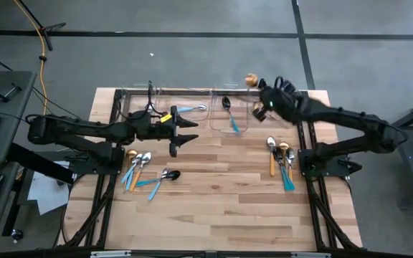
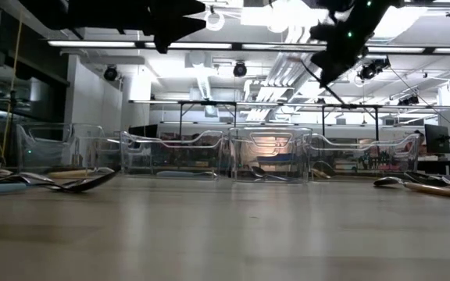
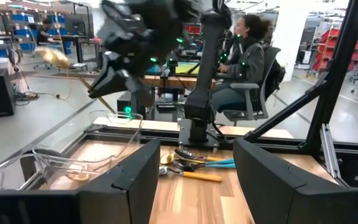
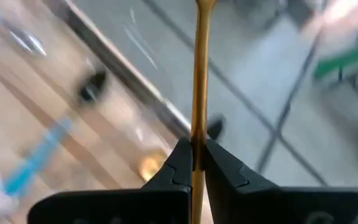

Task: Sort silverware by color (type)
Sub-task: Put the gold spoon into the right transparent bin

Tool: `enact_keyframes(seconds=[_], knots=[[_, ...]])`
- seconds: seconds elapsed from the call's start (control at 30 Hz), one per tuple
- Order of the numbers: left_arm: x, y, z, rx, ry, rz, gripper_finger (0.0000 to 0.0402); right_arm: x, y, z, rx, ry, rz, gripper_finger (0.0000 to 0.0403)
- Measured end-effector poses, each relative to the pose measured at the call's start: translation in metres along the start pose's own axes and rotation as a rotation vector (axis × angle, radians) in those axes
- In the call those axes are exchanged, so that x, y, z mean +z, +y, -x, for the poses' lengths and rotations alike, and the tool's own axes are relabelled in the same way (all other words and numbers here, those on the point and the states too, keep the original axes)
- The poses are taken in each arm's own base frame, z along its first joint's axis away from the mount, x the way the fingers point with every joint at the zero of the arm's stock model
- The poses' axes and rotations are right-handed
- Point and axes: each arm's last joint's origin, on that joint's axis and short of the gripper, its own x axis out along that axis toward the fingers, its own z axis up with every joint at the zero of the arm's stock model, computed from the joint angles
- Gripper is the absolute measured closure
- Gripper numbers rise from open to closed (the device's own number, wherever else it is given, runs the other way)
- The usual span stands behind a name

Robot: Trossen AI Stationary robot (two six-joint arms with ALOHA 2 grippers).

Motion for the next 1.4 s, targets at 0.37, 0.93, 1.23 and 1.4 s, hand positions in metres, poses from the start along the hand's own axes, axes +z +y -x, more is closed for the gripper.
enact_keyframes(seconds=[0.37, 0.93, 1.23, 1.4], knots=[[-0.001, 0.0, 0.0, 0.0, 0.012, 0.03, 0.0208, -0.038, -0.029, -0.068, 0.051, 0.498, 0.143, 0.0398], [-0.002, 0.0, 0.0, -0.003, 0.014, 0.03, 0.0207, -0.06, -0.004, -0.128, 0.244, 0.659, 0.299, 0.0398], [-0.002, 0.0, 0.0, -0.003, 0.02, 0.031, 0.0208, -0.07, -0.012, -0.142, 0.236, 0.724, 0.261, 0.0389], [-0.002, 0.0, 0.0, -0.003, 0.02, 0.032, 0.0207, -0.071, -0.013, -0.145, 0.232, 0.731, 0.224, 0.0384]])
